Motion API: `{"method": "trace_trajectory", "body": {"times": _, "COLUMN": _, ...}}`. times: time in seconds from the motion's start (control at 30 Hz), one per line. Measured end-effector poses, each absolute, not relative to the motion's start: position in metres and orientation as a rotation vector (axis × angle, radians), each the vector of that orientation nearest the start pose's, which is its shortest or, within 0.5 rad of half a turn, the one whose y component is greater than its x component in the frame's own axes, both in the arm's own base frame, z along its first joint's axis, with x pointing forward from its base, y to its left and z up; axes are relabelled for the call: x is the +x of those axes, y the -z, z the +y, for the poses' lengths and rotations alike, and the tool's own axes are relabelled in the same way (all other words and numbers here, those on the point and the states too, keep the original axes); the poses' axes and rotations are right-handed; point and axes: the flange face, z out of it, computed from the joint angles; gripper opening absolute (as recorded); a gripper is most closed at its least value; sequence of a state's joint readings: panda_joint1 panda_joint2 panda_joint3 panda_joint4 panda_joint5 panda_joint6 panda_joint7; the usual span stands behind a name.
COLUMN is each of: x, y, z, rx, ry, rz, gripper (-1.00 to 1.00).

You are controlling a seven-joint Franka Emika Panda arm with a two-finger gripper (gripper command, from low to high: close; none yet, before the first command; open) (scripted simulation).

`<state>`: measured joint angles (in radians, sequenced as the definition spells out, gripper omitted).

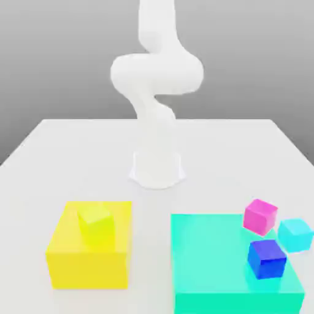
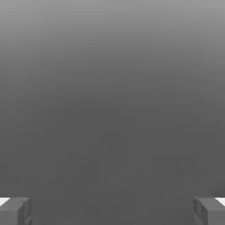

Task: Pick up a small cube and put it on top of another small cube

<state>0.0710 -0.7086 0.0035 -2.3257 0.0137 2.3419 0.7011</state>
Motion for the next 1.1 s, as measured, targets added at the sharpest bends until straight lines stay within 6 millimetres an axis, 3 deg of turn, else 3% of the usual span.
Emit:
{"method": "trace_trajectory", "body": {"times": 0.17, "x": 0.426, "y": -0.576, "z": 0.102, "rx": -2.787, "ry": 0.759, "rz": 0.406, "gripper": 0.0}}
{"method": "trace_trajectory", "body": {"times": 0.33, "x": 0.436, "y": -0.478, "z": 0.179, "rx": -2.916, "ry": 0.573, "rz": -0.059, "gripper": 0.0}}
{"method": "trace_trajectory", "body": {"times": 0.53, "x": 0.404, "y": -0.357, "z": 0.262, "rx": -2.952, "ry": 0.339, "rz": -0.652, "gripper": 0.0}}
{"method": "trace_trajectory", "body": {"times": 0.67, "x": 0.352, "y": -0.278, "z": 0.314, "rx": -2.881, "ry": 0.175, "rz": -1.1, "gripper": 0.0}}
{"method": "trace_trajectory", "body": {"times": 0.8, "x": 0.312, "y": -0.206, "z": 0.327, "rx": -2.795, "ry": 0.026, "rz": -1.42, "gripper": 0.0}}
{"method": "trace_trajectory", "body": {"times": 0.97, "x": 0.305, "y": -0.143, "z": 0.329, "rx": -2.775, "ry": 0.001, "rz": -1.472, "gripper": 0.0}}
{"method": "trace_trajectory", "body": {"times": 1.0, "x": 0.304, "y": -0.136, "z": 0.329, "rx": -2.775, "ry": 0.001, "rz": -1.473, "gripper": -1.0}}
{"method": "trace_trajectory", "body": {"times": 1.1, "x": 0.304, "y": -0.136, "z": 0.329, "rx": -2.775, "ry": -0.001, "rz": -1.473, "gripper": -1.0}}
